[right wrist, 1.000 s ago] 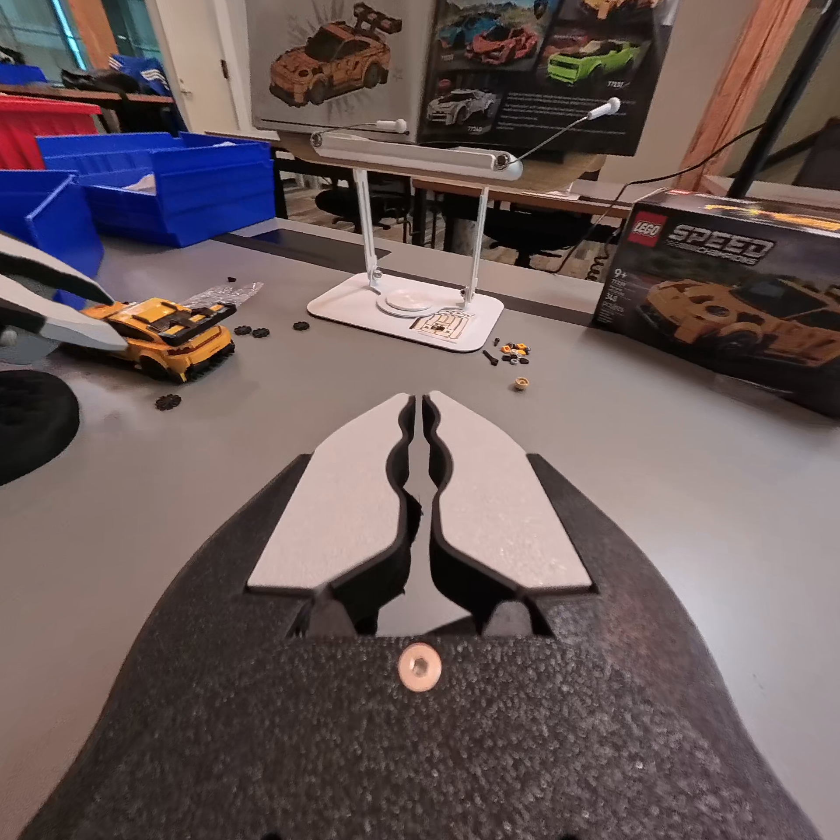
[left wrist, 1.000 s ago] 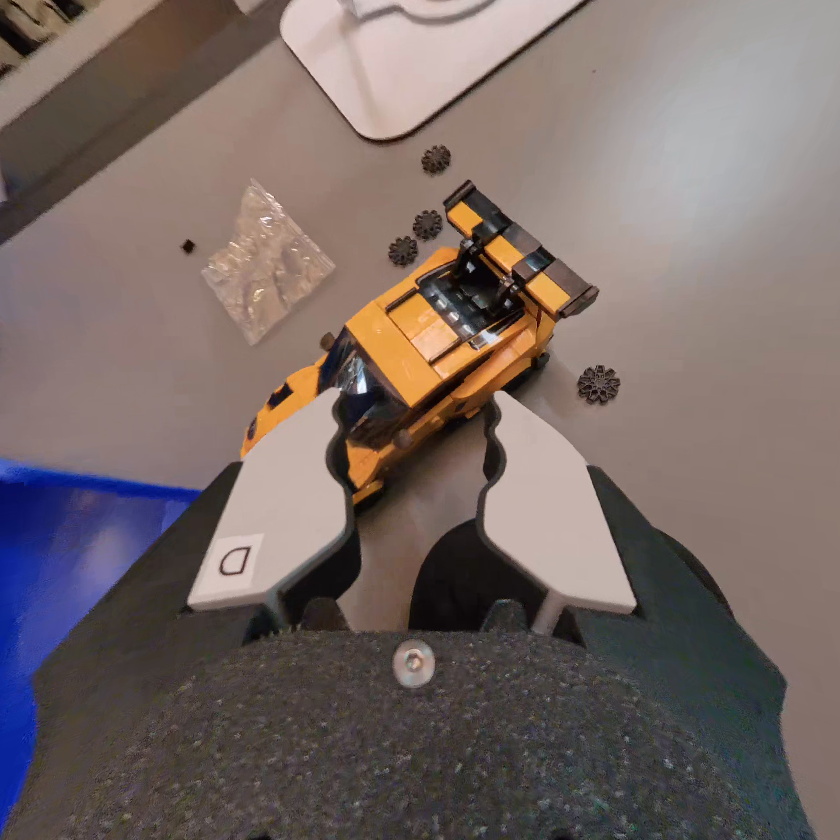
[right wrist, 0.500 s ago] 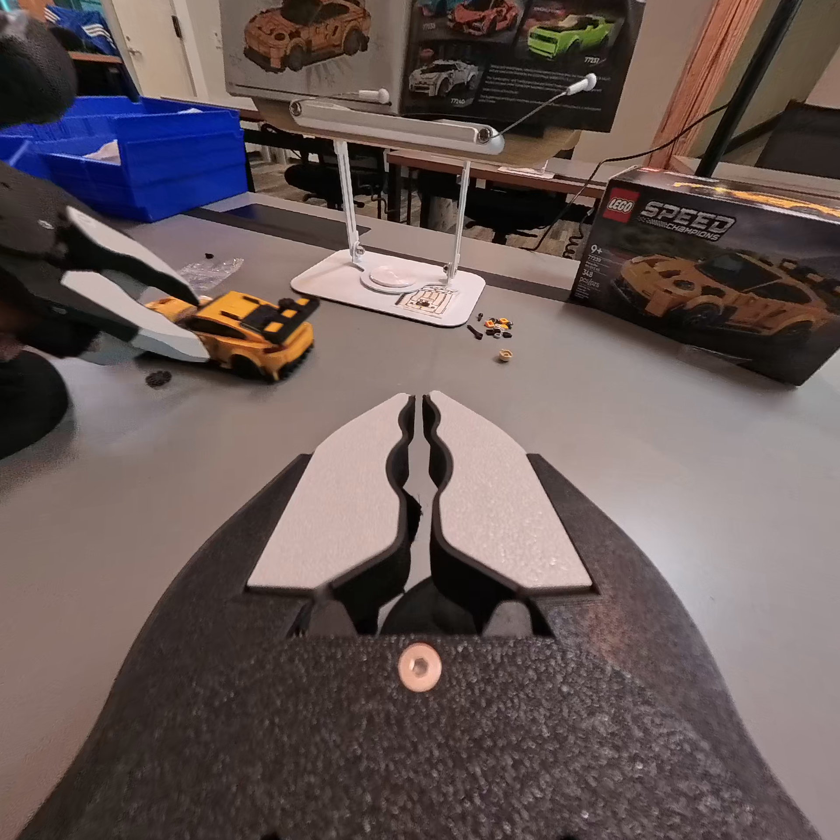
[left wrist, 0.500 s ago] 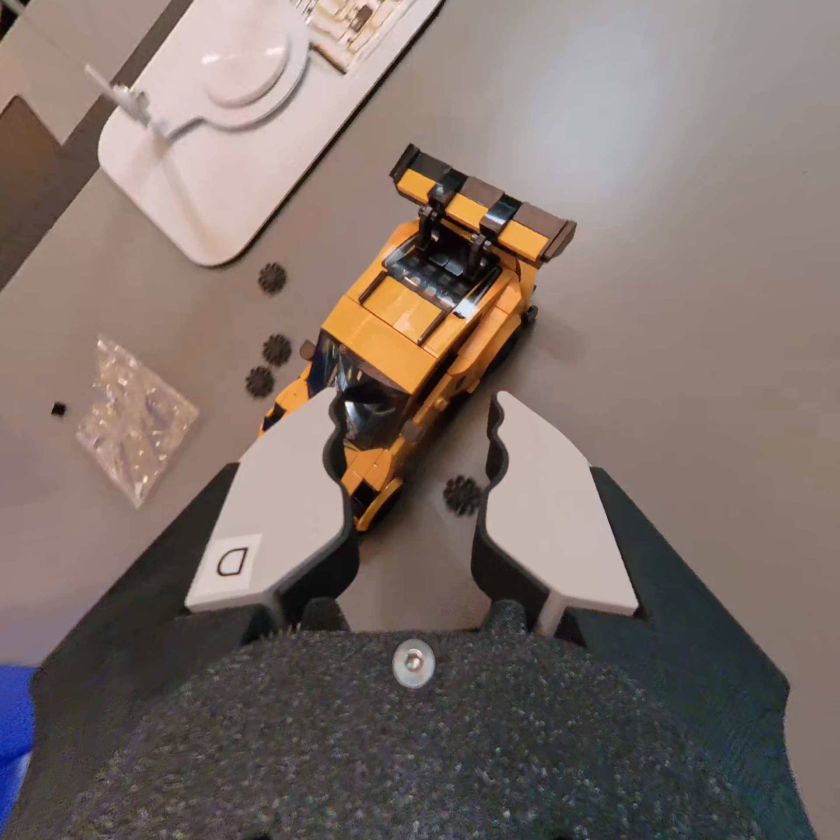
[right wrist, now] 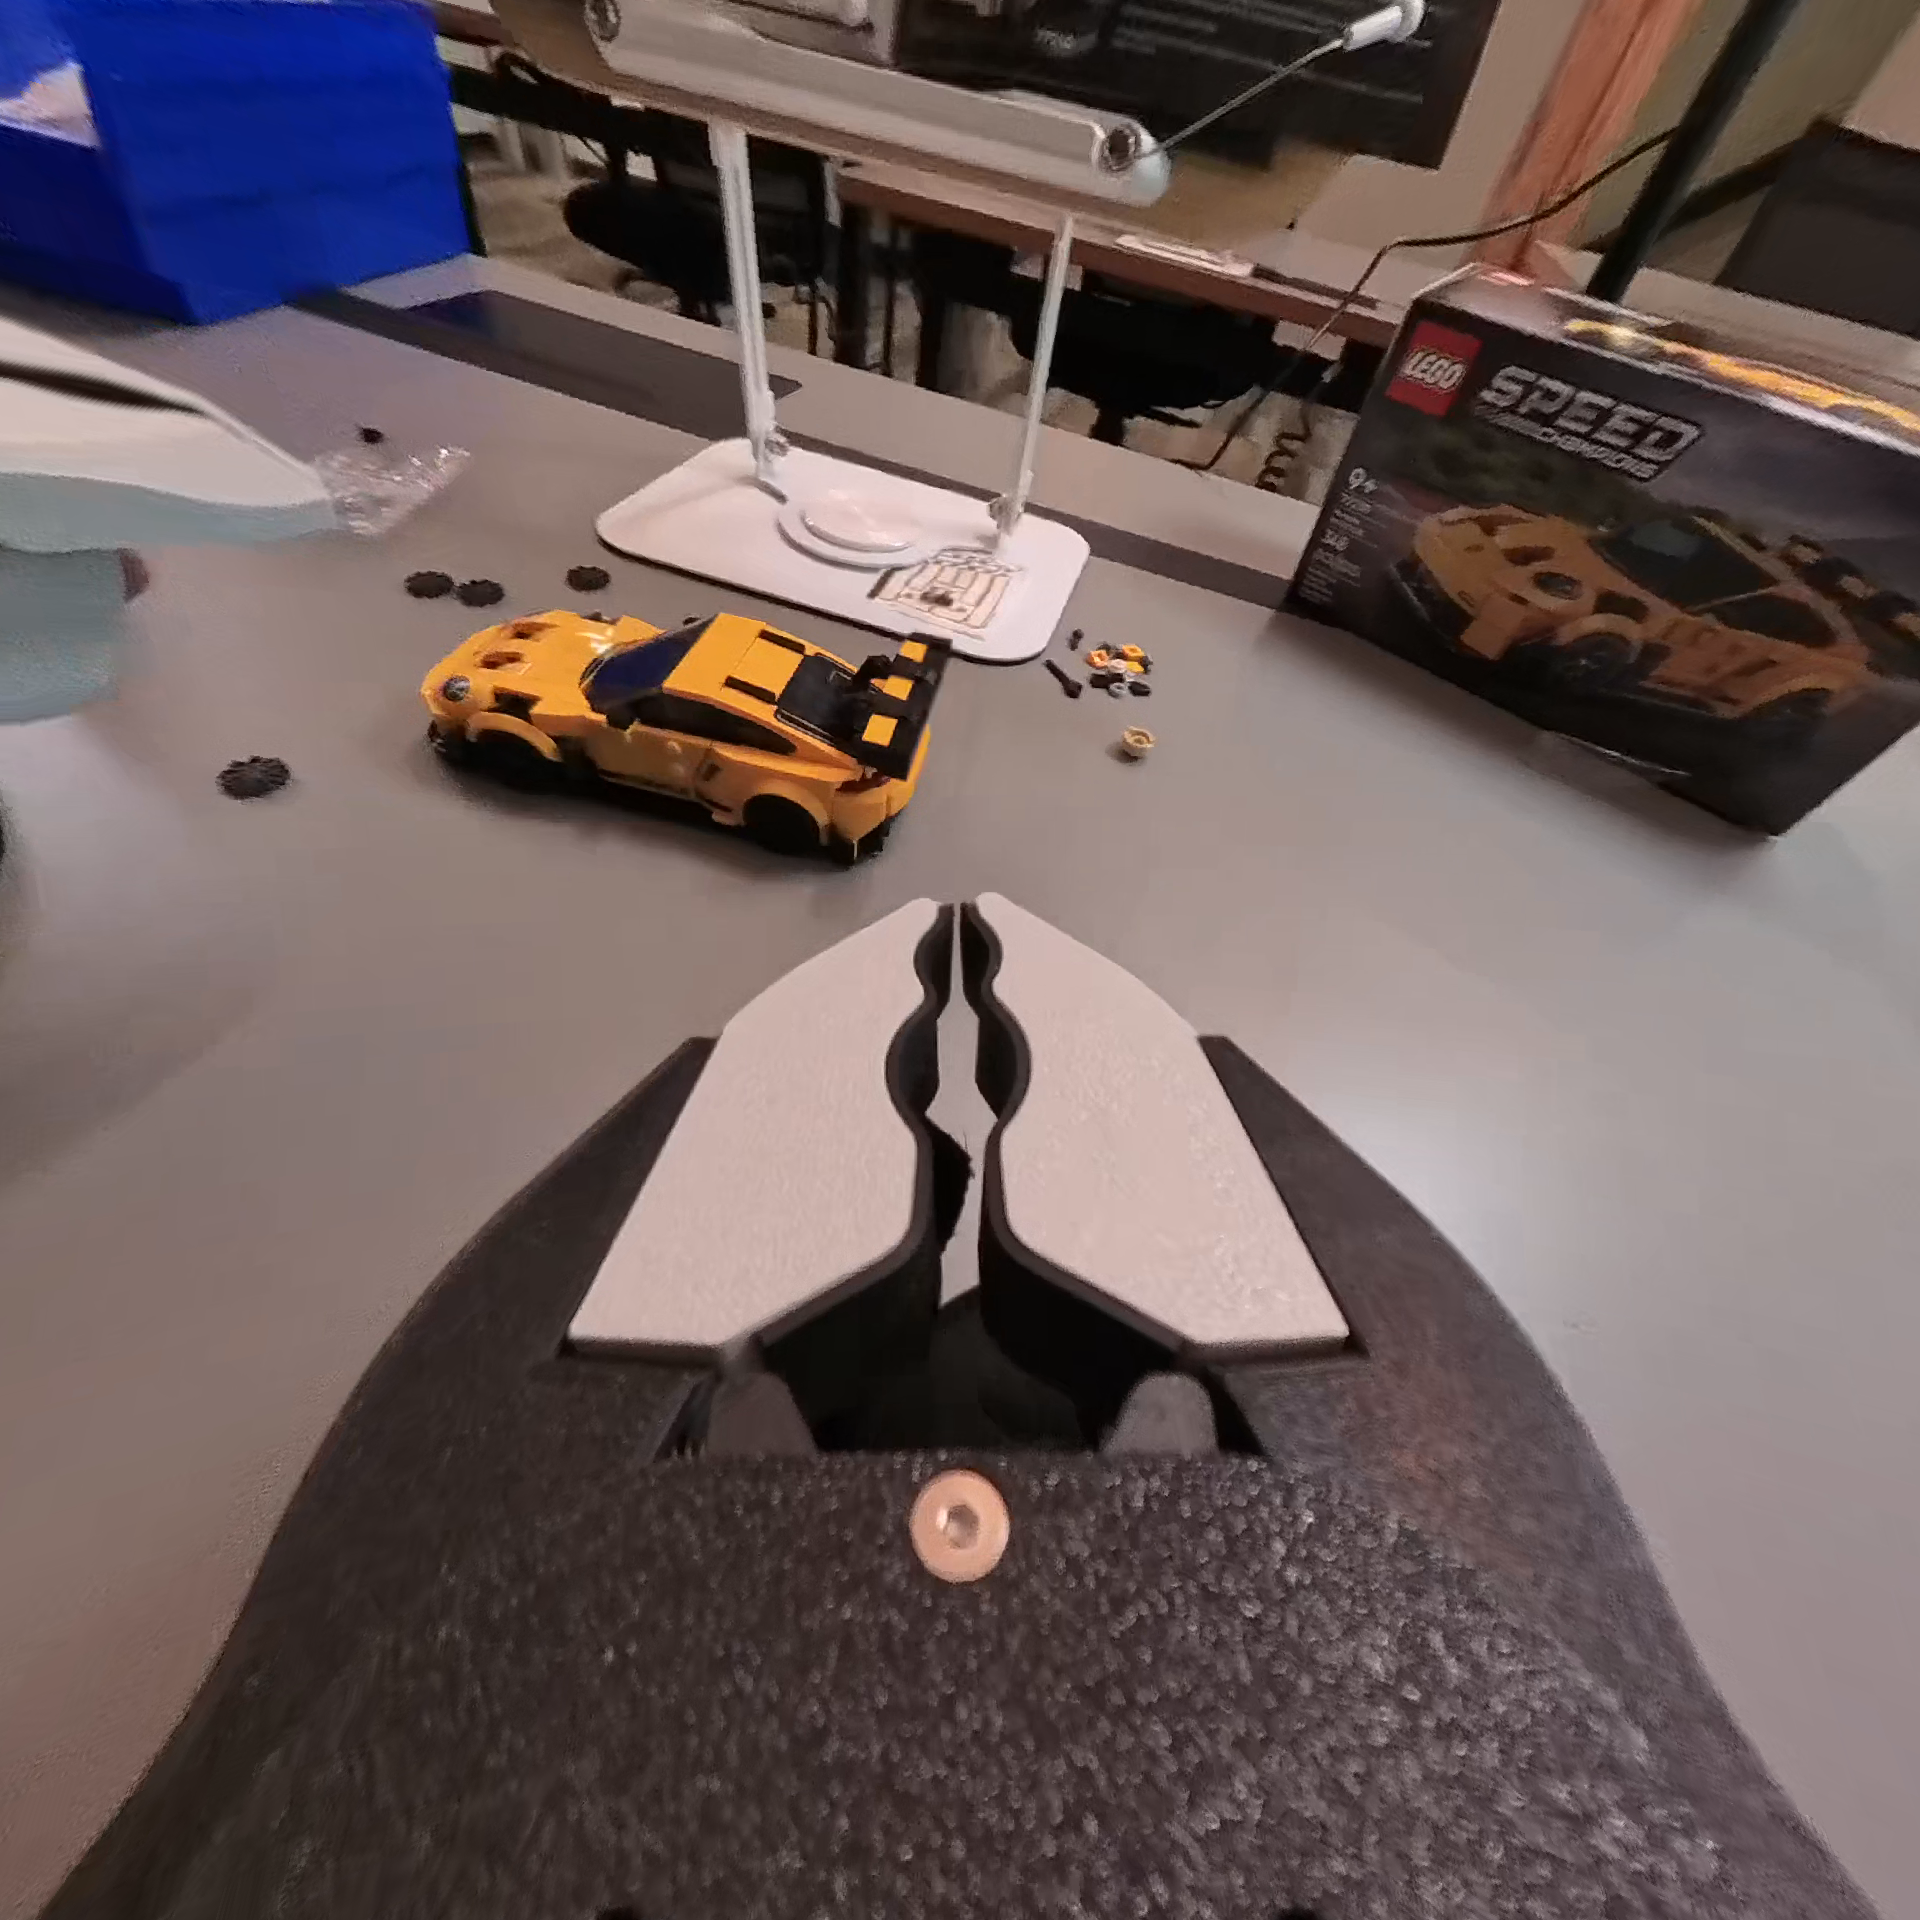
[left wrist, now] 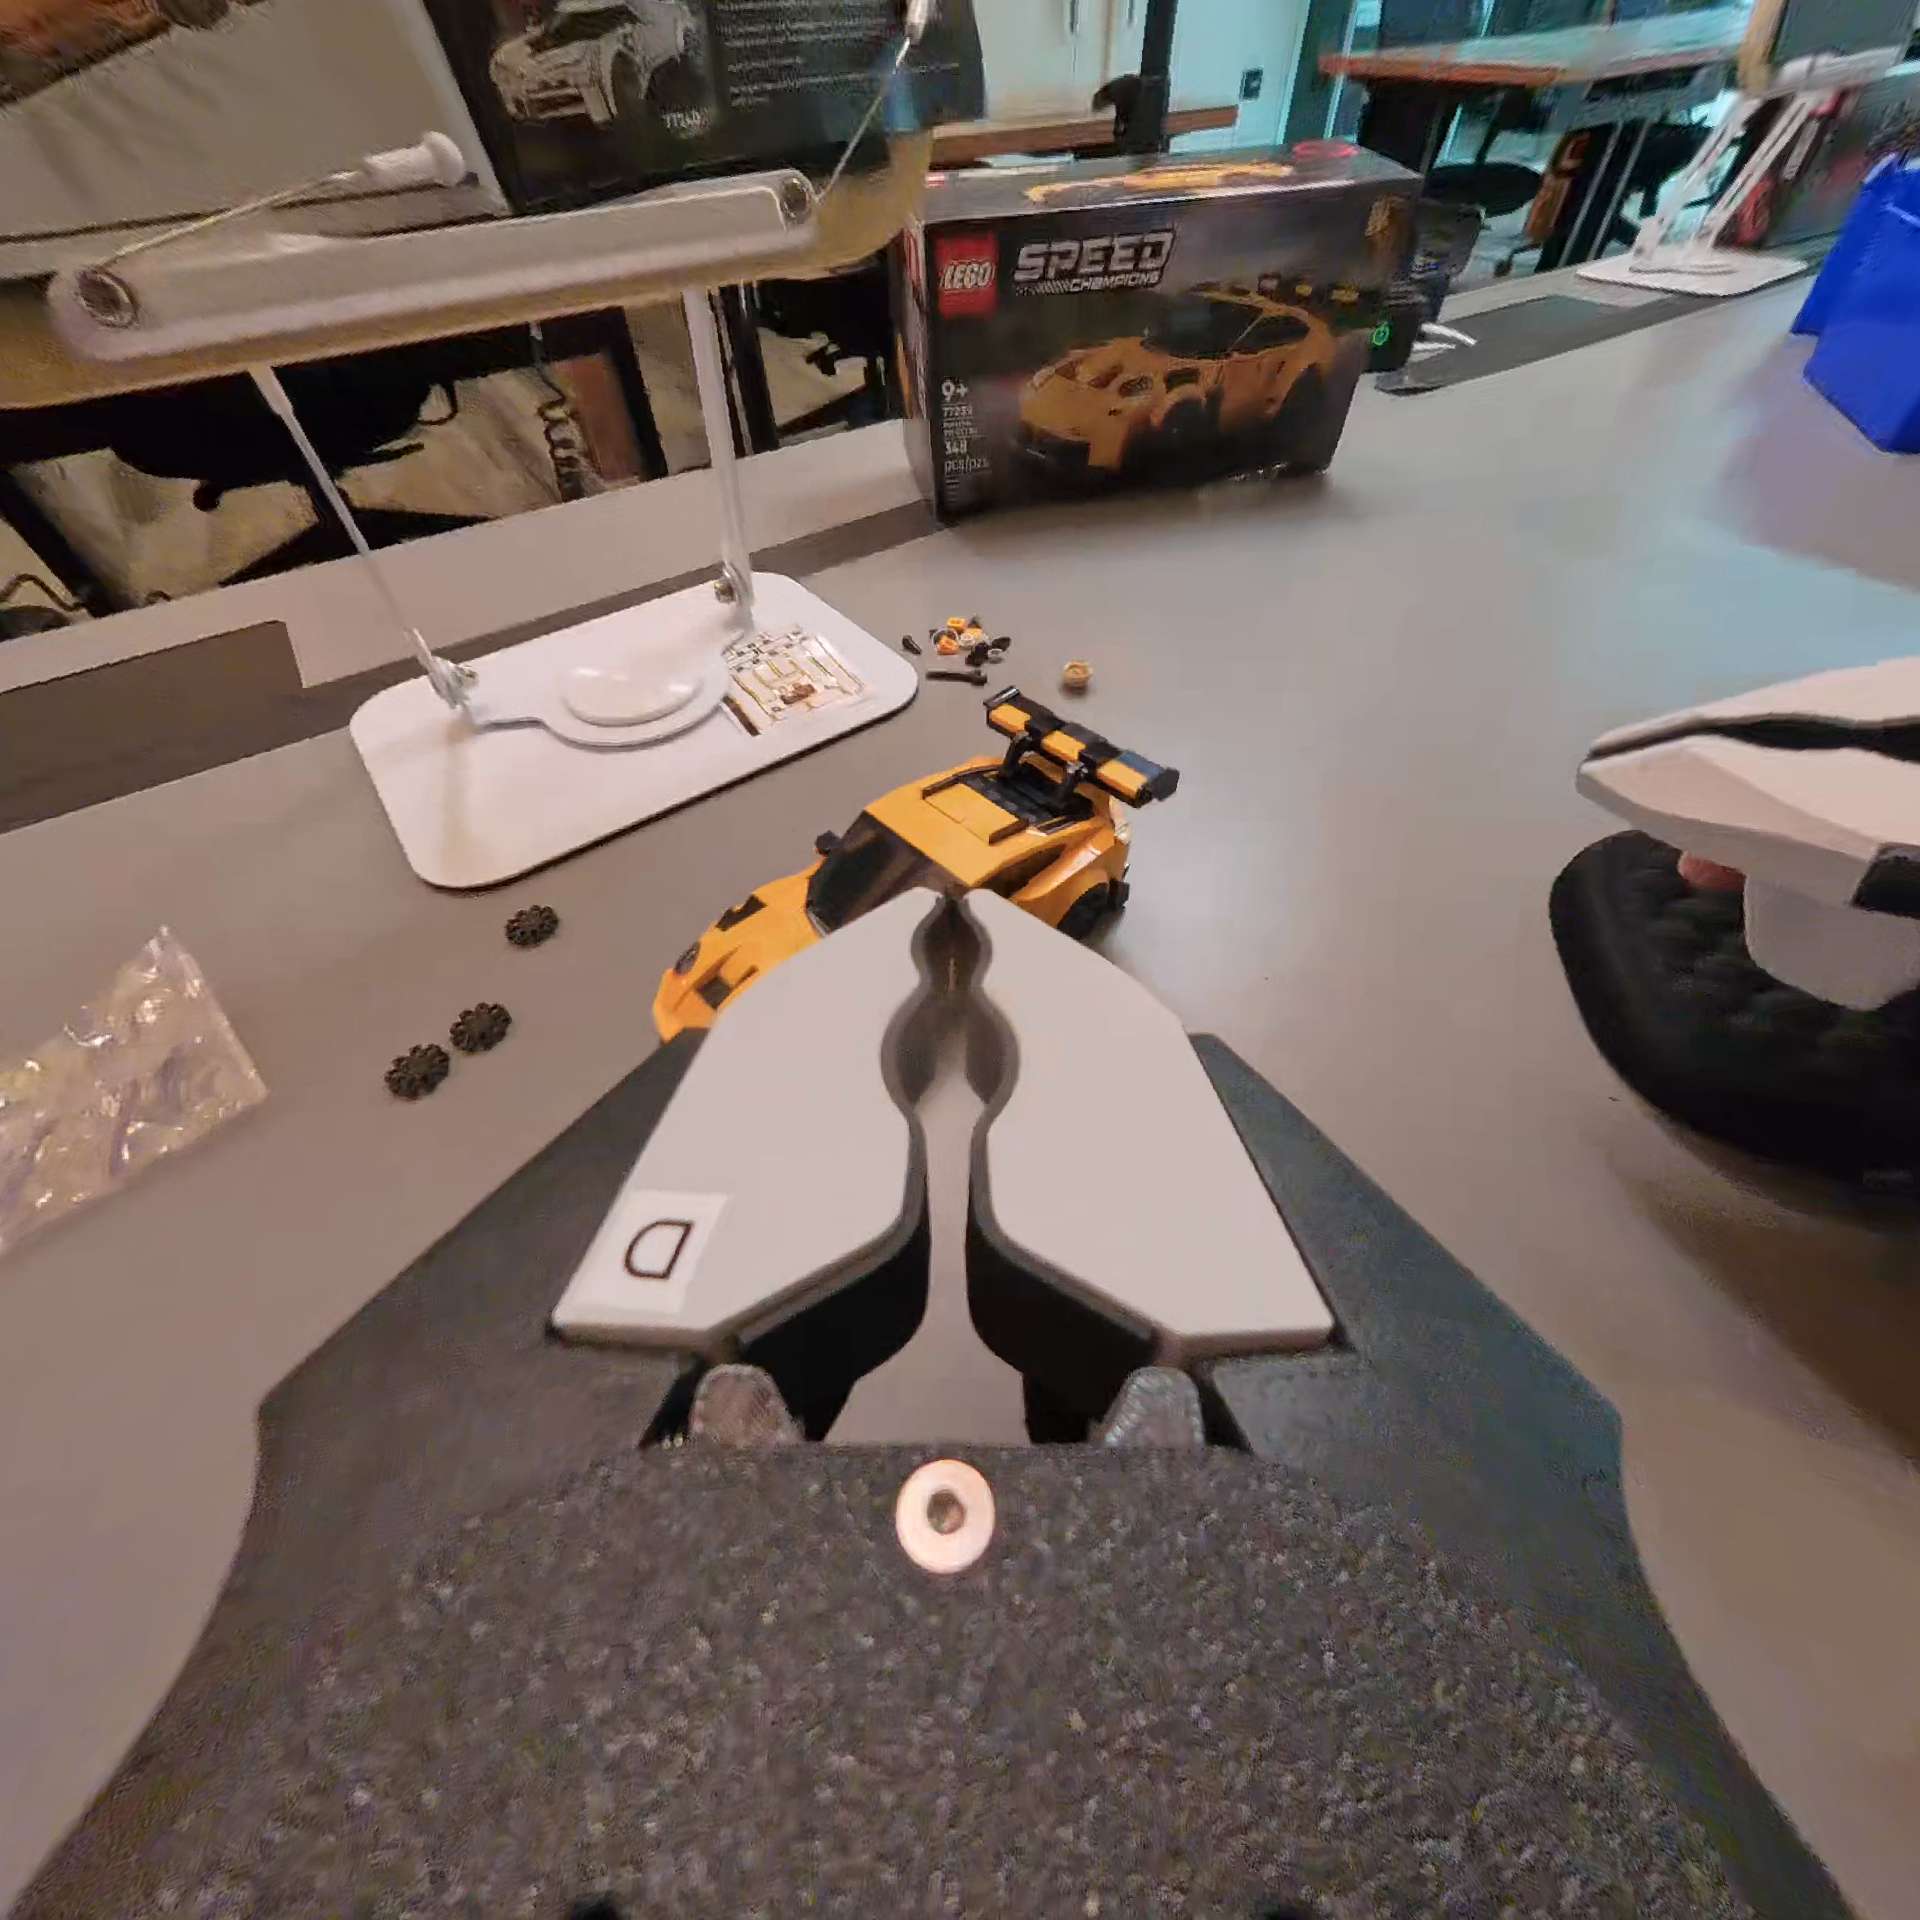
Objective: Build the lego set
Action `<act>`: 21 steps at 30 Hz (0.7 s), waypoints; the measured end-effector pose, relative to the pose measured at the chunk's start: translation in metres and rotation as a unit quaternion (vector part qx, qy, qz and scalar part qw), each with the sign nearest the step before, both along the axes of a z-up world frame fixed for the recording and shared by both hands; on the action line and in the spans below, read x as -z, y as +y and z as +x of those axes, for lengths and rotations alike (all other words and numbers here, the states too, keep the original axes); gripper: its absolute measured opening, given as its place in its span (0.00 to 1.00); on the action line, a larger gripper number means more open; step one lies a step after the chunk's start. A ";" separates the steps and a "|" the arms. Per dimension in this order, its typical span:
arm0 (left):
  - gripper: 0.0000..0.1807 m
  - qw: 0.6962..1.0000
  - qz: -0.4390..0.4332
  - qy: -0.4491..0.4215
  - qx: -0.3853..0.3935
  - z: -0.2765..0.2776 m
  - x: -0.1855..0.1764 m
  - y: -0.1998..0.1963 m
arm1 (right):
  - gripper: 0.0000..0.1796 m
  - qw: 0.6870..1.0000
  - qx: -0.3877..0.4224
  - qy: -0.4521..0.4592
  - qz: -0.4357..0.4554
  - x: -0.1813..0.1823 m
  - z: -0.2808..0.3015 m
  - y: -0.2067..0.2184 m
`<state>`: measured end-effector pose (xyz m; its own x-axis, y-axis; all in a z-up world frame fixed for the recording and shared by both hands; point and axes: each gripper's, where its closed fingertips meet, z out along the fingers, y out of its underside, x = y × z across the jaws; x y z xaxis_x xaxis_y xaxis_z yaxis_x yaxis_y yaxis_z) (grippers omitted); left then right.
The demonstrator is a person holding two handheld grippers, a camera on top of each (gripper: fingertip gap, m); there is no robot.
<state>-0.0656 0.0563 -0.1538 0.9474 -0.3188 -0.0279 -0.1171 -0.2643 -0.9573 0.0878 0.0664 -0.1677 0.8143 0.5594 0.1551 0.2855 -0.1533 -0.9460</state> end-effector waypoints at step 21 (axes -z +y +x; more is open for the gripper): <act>0.00 0.989 -0.065 0.037 -0.130 -0.054 0.035 -0.007 | 0.00 0.994 -0.107 0.020 -0.016 0.005 -0.055 -0.007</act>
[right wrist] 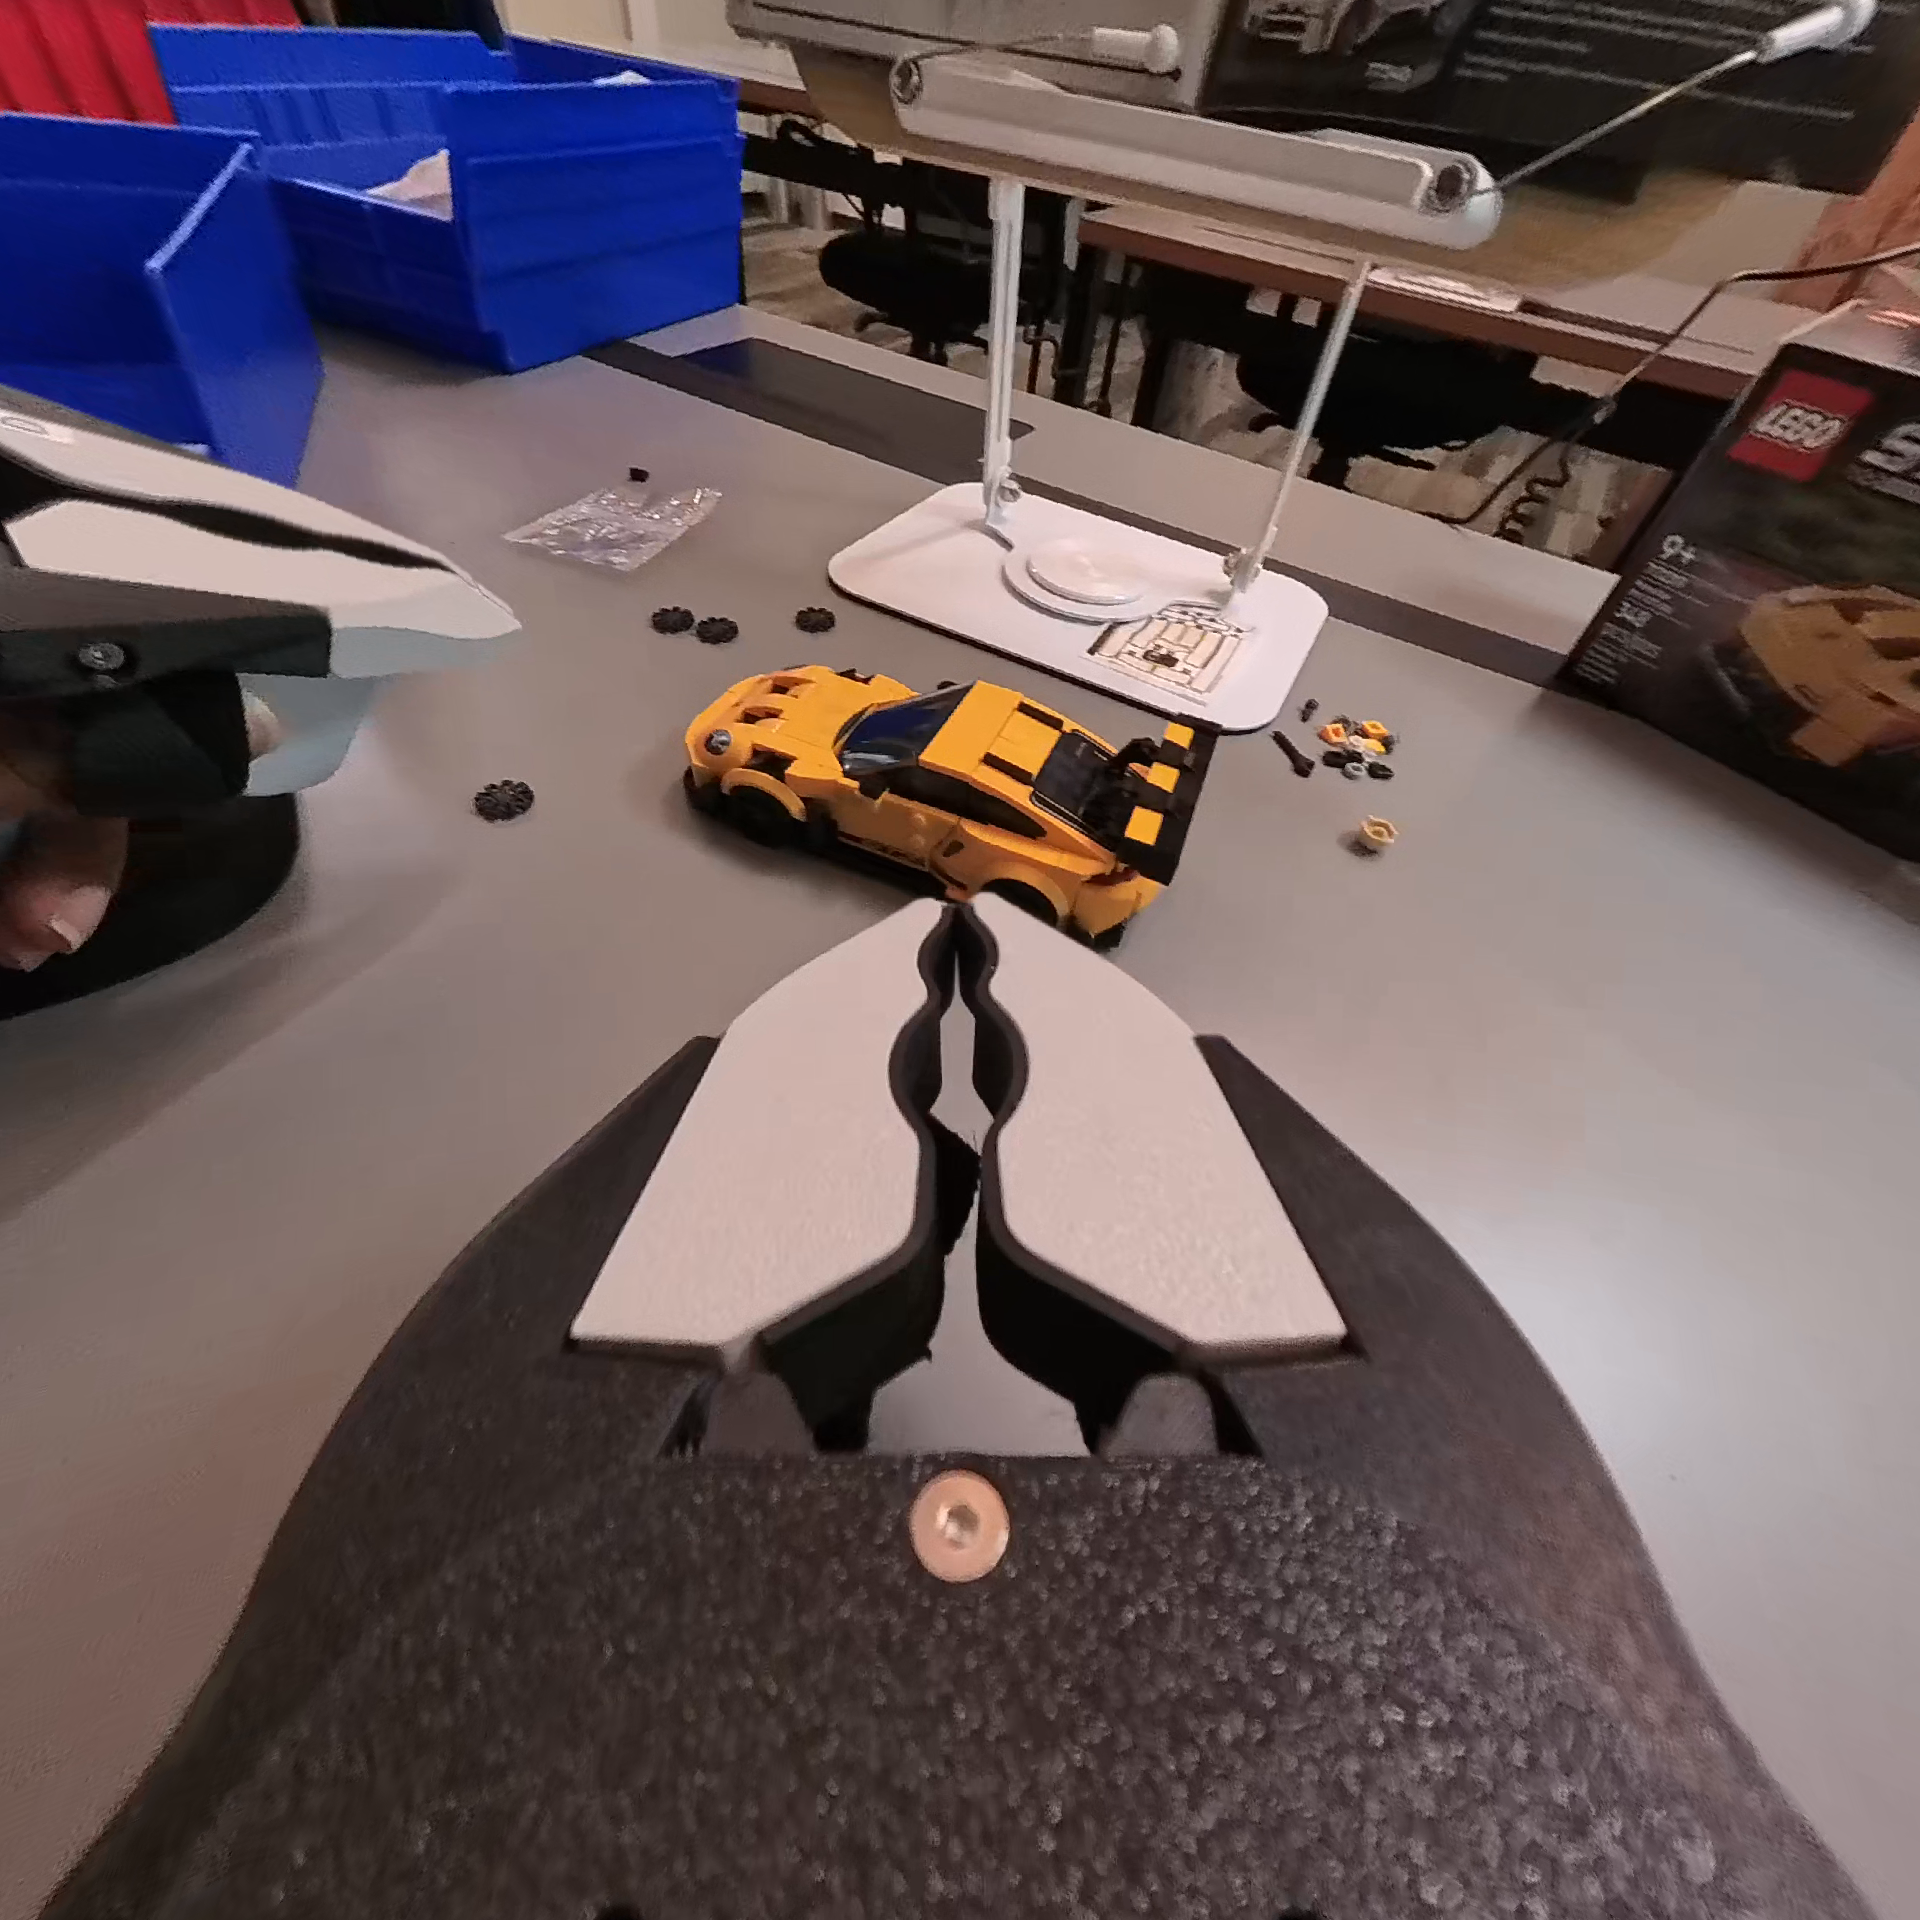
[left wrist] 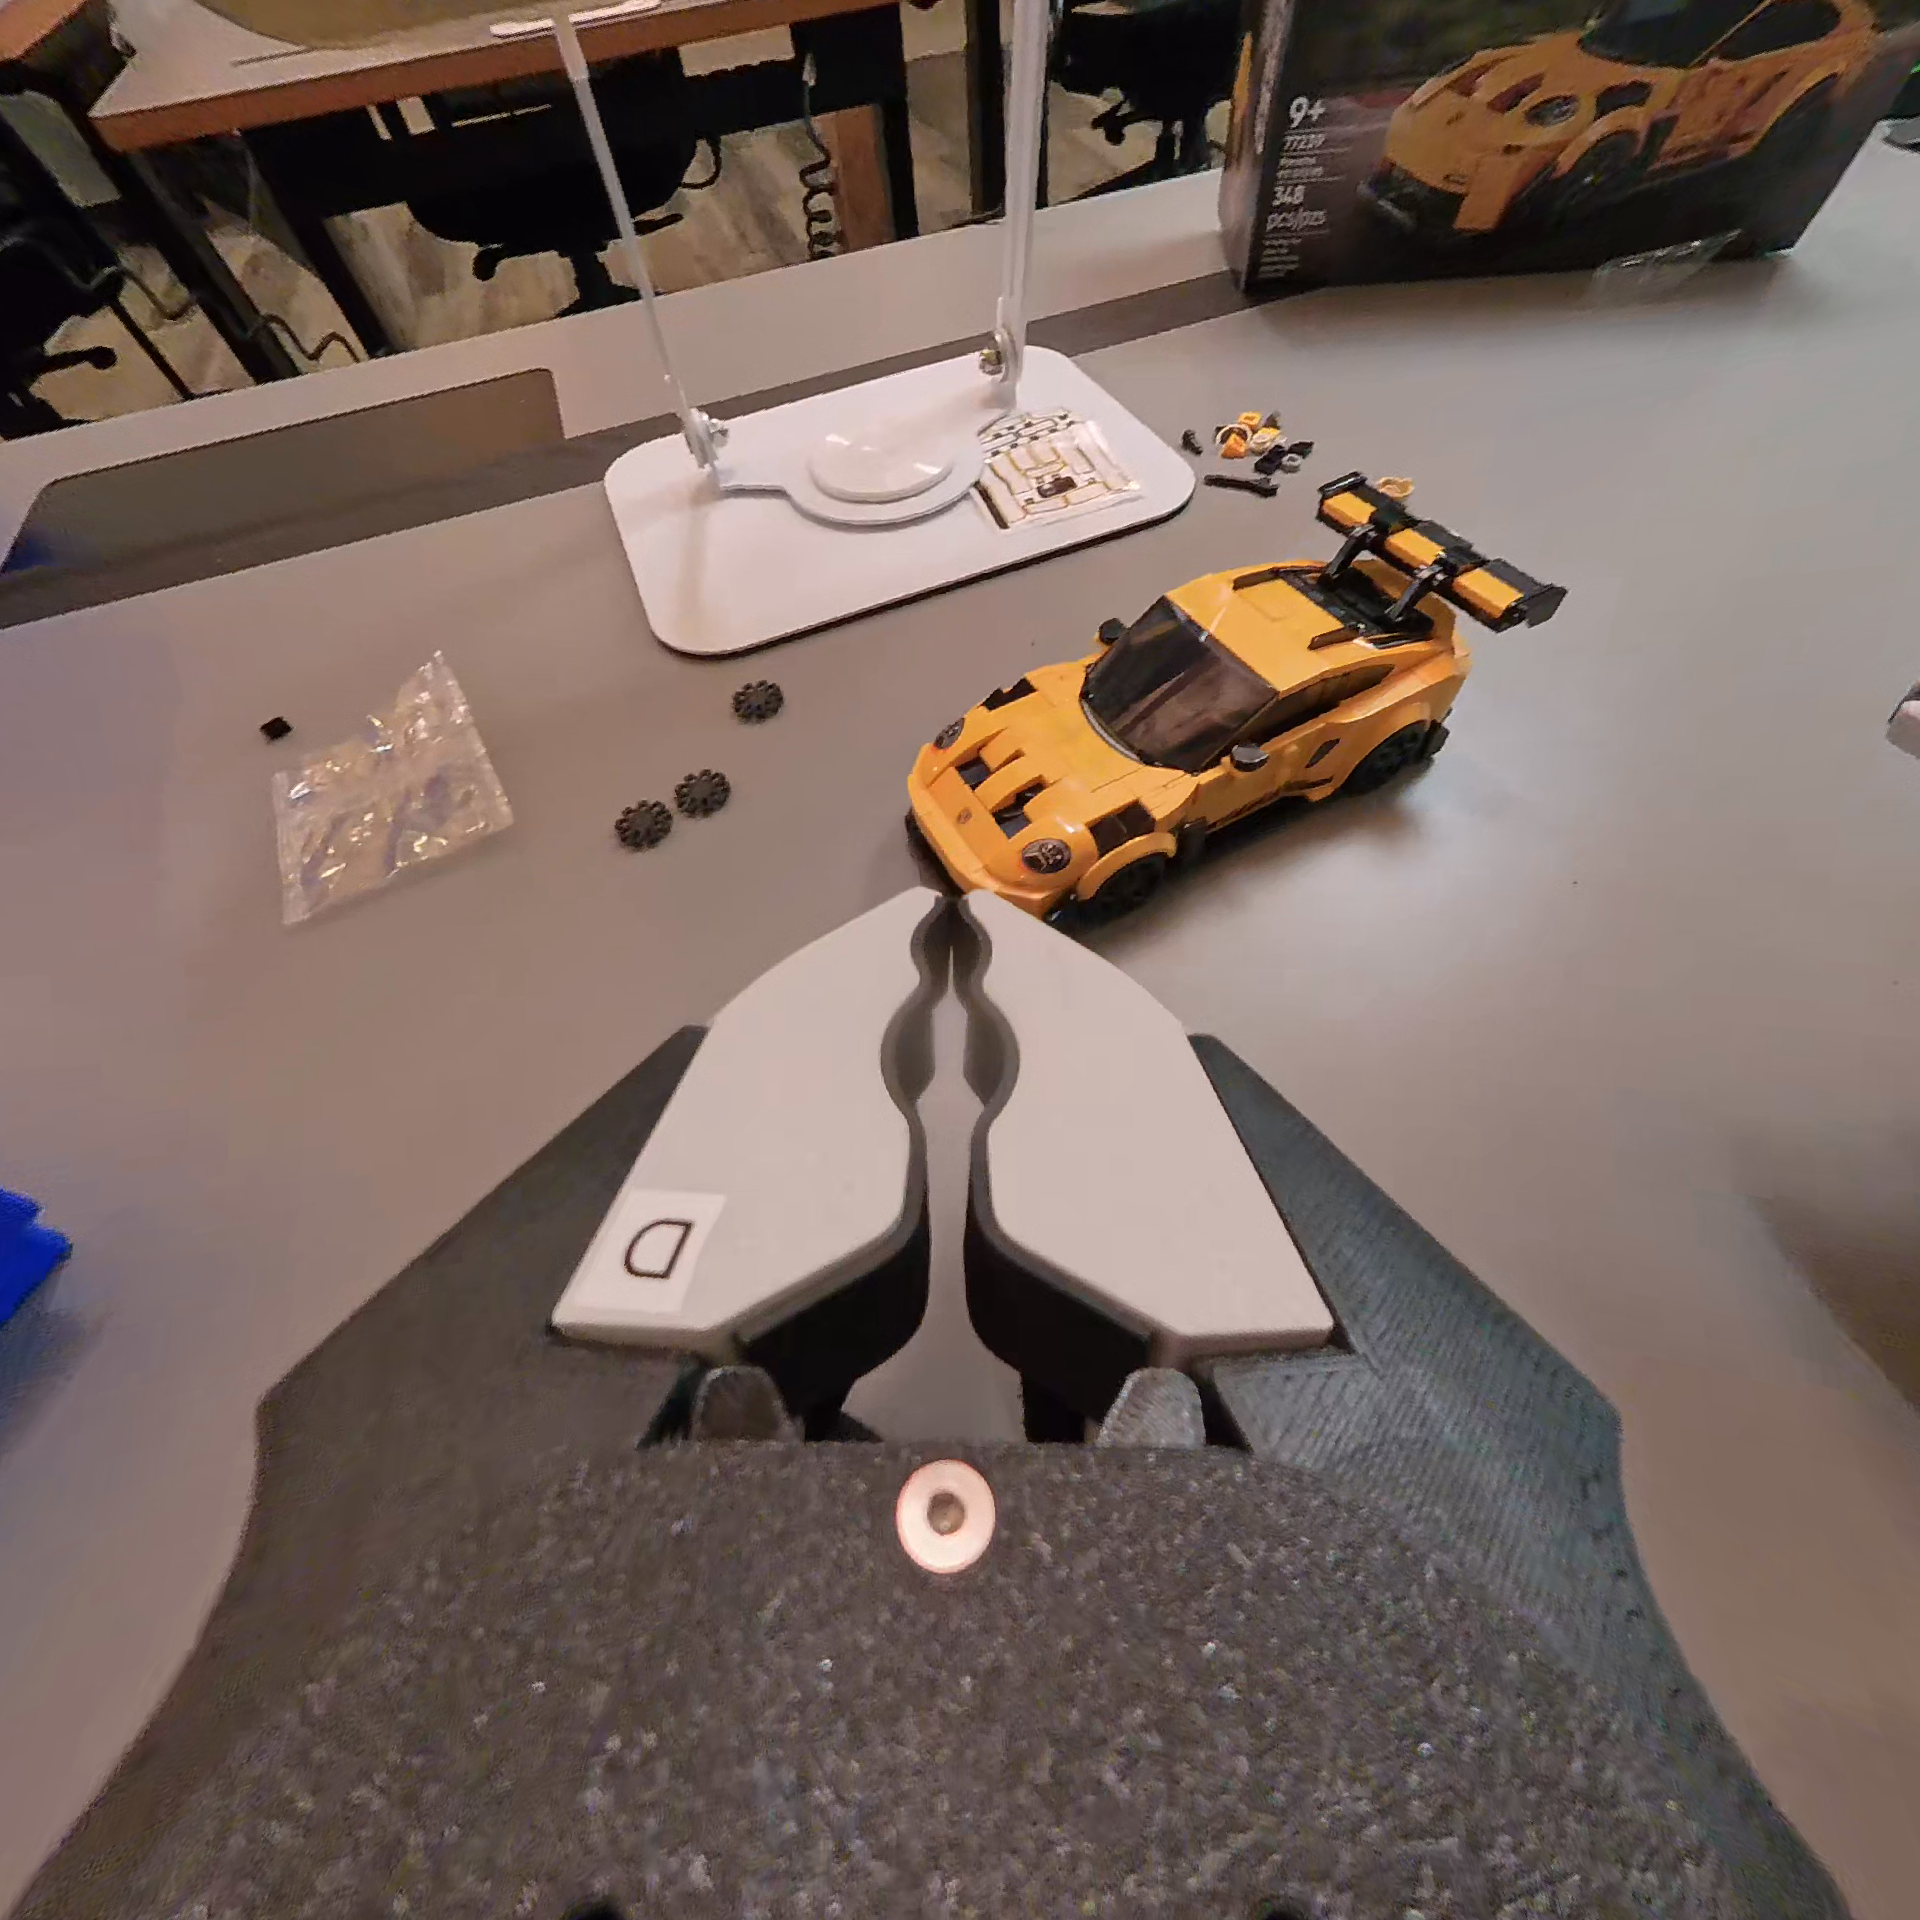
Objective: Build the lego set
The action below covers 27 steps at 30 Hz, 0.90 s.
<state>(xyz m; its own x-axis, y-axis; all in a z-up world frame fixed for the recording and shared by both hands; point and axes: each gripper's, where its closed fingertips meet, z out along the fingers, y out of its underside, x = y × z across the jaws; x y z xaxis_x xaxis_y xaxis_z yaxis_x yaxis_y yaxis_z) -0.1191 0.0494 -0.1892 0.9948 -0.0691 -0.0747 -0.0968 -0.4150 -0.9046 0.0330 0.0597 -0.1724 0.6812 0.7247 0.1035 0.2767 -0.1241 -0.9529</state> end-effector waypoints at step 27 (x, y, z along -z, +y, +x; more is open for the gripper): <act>0.00 0.958 -0.085 0.269 0.045 0.031 0.037 0.010 | 0.00 0.949 -0.303 -0.062 0.064 -0.056 -0.093 -0.150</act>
